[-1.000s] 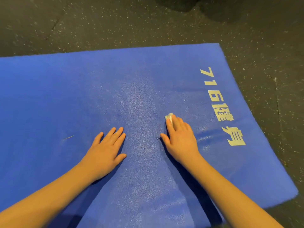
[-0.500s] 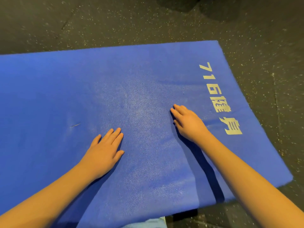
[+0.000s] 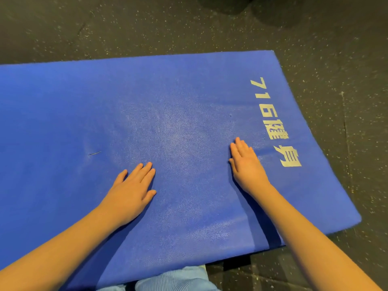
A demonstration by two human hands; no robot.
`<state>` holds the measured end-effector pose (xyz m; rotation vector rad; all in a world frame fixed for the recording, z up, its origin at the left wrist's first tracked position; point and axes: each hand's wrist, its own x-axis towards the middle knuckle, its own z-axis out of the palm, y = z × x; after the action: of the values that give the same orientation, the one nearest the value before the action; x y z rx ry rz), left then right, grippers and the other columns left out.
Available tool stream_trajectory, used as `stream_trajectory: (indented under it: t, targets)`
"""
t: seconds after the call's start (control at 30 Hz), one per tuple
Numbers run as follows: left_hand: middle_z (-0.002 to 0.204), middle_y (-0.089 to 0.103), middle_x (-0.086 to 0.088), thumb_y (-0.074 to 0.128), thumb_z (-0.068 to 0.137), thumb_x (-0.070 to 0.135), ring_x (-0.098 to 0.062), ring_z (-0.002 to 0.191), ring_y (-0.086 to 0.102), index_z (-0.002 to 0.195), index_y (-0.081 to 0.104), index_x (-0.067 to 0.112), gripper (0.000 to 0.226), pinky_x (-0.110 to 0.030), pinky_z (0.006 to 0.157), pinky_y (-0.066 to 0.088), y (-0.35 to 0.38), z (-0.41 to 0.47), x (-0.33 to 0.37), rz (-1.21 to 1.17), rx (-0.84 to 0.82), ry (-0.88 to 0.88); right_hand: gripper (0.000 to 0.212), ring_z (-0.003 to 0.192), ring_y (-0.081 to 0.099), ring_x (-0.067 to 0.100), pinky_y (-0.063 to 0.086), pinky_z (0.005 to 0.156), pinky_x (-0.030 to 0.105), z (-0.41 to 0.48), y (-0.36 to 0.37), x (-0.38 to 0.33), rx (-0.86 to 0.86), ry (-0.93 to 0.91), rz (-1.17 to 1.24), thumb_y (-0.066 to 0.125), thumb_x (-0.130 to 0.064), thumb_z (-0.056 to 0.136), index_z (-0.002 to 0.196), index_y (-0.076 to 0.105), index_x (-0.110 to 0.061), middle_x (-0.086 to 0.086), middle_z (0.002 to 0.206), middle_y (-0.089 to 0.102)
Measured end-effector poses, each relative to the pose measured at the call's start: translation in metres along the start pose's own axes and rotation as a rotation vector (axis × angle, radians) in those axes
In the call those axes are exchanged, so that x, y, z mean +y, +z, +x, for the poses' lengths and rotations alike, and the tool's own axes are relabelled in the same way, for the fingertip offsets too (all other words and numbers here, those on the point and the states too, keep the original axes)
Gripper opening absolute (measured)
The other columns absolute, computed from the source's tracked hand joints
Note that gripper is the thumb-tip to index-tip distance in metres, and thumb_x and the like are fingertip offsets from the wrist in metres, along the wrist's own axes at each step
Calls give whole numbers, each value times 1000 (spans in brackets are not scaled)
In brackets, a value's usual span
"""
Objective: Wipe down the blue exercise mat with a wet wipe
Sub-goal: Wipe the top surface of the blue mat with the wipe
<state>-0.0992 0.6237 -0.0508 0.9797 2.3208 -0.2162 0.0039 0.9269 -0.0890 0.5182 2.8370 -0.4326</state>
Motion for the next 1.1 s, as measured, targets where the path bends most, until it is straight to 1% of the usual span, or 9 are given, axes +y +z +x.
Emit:
stream_trajectory:
  t: [0.13,0.23,0.37,0.47,0.53,0.73,0.8,0.93,1.1]
  targets:
    - [153,-25,8,-23,65,61,-13,147,-14,153,-7,20,98,-36,118,-5,4,-6,9,-44,2,28,52,148,6,30,5,118,37,-26,8,-20,-50,-13,46,33,-20,104,150,19,-2,16,160,4]
    - [157,-21,7,-24,61,62,-13,147,-14,153,-7,20,103,-36,118,-5,4,-8,15,-67,2,26,51,147,9,30,6,118,36,-45,7,-6,-61,-56,8,33,-21,104,149,20,-2,16,160,7]
    - [147,-28,12,-23,60,68,-3,138,-23,153,-8,21,105,-35,117,-8,3,-11,21,-87,17,65,50,147,7,29,6,118,39,-32,1,8,-17,147,-5,33,-20,104,149,20,-3,16,160,6]
    - [146,-29,13,-36,47,81,0,133,-26,152,-11,23,123,-33,116,-10,4,-14,27,-95,12,106,51,148,3,27,2,118,34,-57,6,-15,-79,38,59,29,-22,105,151,15,-5,14,161,0]
    - [147,-29,13,-46,41,77,-2,134,-26,152,-10,24,128,-33,116,-10,7,-17,28,-97,10,122,53,149,3,25,0,118,31,-88,7,-19,-92,-62,89,22,-28,104,152,15,-7,10,161,1]
    - [151,-27,13,-40,45,81,-2,135,-27,152,-11,25,123,-33,117,-10,11,-22,28,-118,5,114,49,148,6,27,5,118,37,-71,3,1,-51,137,28,25,-24,104,148,23,-4,12,161,6]
    - [148,-30,14,-46,41,77,-2,135,-27,151,-13,25,126,-33,117,-10,12,-24,28,-112,5,107,55,148,9,27,3,118,33,-88,6,-24,-90,18,109,18,-30,99,147,26,-3,11,161,7]
    - [150,-27,15,-40,45,81,0,135,-26,151,-12,24,123,-33,117,-10,16,-27,28,-130,15,102,73,142,-7,4,-19,106,12,-142,3,-37,-154,-184,158,-6,-53,95,153,13,-12,-6,157,-6]
    - [148,-27,16,-20,63,68,1,135,-24,152,-9,24,101,-34,117,-9,18,-33,30,-141,32,87,52,148,8,23,-4,116,26,-118,9,-21,-63,30,132,20,-29,103,149,23,-7,10,161,6]
